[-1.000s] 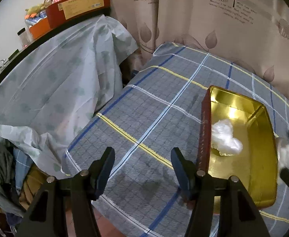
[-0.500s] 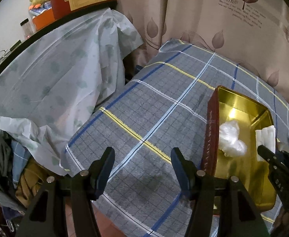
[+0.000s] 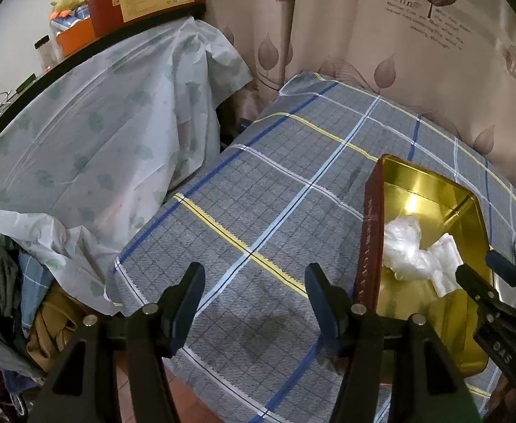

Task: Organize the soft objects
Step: 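Carry the folded white cloth to the gold tray and open the right tool, then move the right tool back over the cream cloth on the pile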

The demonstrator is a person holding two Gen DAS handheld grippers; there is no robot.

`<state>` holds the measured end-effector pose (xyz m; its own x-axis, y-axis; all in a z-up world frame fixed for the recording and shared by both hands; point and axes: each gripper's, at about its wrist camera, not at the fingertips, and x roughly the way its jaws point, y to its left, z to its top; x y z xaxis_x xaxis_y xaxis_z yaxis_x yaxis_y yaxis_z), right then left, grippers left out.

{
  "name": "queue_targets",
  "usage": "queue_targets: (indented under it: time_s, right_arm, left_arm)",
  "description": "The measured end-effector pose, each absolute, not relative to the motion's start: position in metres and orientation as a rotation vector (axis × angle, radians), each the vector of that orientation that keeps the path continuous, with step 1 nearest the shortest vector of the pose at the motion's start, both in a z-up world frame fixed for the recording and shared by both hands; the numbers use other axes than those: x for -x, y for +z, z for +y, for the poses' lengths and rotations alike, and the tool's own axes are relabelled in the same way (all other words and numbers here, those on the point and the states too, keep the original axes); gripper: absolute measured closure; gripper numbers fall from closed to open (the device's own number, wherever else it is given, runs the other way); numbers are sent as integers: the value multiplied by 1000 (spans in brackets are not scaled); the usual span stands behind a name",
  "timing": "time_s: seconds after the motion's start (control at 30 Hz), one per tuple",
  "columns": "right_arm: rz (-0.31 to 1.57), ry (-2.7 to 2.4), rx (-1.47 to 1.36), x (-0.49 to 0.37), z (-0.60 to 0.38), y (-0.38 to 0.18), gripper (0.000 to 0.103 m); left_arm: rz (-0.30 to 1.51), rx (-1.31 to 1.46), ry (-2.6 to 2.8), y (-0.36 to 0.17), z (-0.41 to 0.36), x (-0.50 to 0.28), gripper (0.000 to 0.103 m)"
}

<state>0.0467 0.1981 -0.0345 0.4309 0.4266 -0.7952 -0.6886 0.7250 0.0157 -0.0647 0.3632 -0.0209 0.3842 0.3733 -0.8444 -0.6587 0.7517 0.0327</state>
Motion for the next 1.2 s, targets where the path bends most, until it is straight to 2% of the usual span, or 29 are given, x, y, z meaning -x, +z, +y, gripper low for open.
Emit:
queue_targets:
  time_s: [0.37, 0.67, 1.0, 1.2]
  right_arm:
    - [809, 772, 317, -2, 171, -5, 42]
    - [787, 617, 245, -8, 78, 13, 42]
    - [858, 302, 174, -29, -66, -12, 42]
    - [892, 230, 138, -36, -115, -31, 42]
  left_arm:
    - [967, 323, 662, -18, 354, 63, 43]
    - [966, 310, 664, -16, 349, 62, 43]
    - [976, 265, 644, -15, 330, 55, 43]
    - [984, 206, 613, -14, 313, 48, 43]
